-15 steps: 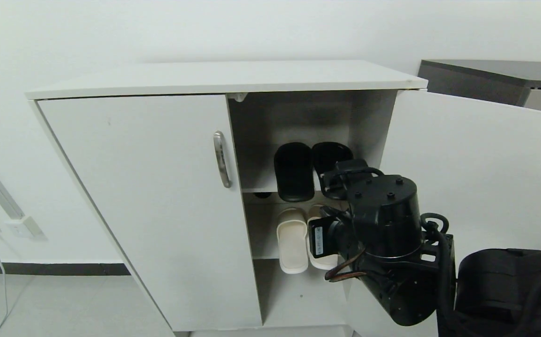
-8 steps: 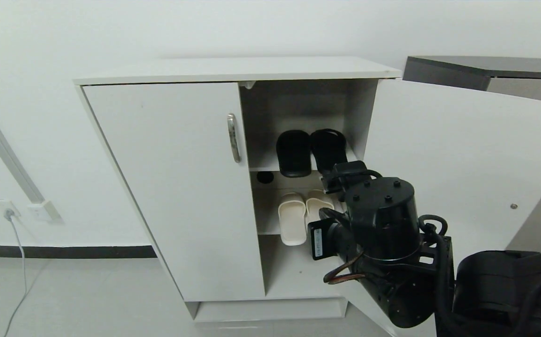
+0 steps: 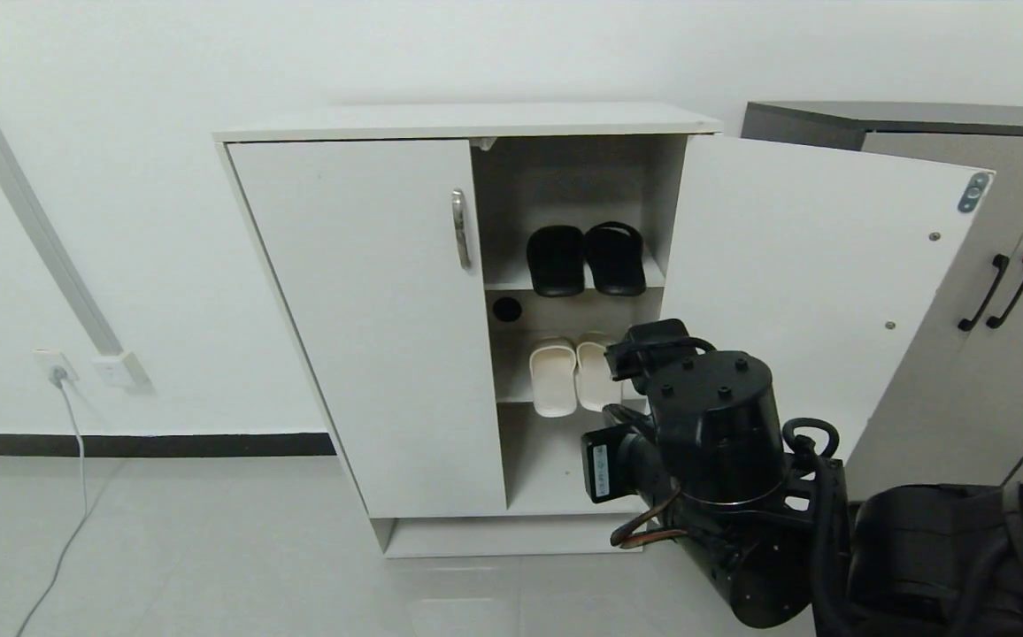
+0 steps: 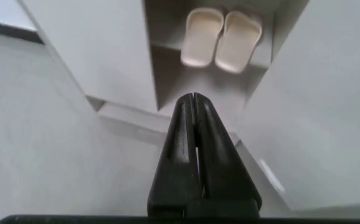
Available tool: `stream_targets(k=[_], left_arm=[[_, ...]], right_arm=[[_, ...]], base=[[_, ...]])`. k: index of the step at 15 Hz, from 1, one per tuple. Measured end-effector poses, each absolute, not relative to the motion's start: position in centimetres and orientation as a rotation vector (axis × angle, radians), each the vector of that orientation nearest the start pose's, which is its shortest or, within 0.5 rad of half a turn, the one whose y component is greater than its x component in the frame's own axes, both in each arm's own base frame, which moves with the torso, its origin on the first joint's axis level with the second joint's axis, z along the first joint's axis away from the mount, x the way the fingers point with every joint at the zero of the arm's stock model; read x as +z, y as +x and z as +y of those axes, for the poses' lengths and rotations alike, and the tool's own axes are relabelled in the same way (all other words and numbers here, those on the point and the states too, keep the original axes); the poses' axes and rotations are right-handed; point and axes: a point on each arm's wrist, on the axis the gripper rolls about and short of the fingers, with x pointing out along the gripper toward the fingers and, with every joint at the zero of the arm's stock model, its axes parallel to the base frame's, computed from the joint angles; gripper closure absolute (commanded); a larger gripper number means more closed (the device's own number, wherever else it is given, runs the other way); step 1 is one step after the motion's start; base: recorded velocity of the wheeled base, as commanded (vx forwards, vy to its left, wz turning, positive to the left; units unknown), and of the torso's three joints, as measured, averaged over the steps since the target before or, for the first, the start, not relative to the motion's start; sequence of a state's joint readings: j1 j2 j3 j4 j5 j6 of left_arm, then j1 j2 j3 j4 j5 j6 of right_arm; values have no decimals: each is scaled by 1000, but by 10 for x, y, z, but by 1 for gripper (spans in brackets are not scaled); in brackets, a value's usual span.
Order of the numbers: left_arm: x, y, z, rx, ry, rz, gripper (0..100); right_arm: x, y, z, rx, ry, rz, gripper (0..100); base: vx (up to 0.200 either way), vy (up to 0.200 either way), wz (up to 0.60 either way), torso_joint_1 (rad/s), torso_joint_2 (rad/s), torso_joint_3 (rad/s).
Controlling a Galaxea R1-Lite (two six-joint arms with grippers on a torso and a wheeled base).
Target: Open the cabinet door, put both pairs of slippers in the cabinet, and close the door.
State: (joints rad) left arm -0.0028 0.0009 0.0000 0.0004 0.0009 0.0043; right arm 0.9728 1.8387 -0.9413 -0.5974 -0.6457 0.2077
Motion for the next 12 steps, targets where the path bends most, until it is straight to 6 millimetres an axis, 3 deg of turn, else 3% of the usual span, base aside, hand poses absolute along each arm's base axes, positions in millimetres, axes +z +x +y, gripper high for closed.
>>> stream_targets(k=[12], left_arm=[[75,-23,0,-2,5,2,100]], right_arm=[[162,203,269,314,-43,257,100]], base=[[0,0,0,0,0,0]])
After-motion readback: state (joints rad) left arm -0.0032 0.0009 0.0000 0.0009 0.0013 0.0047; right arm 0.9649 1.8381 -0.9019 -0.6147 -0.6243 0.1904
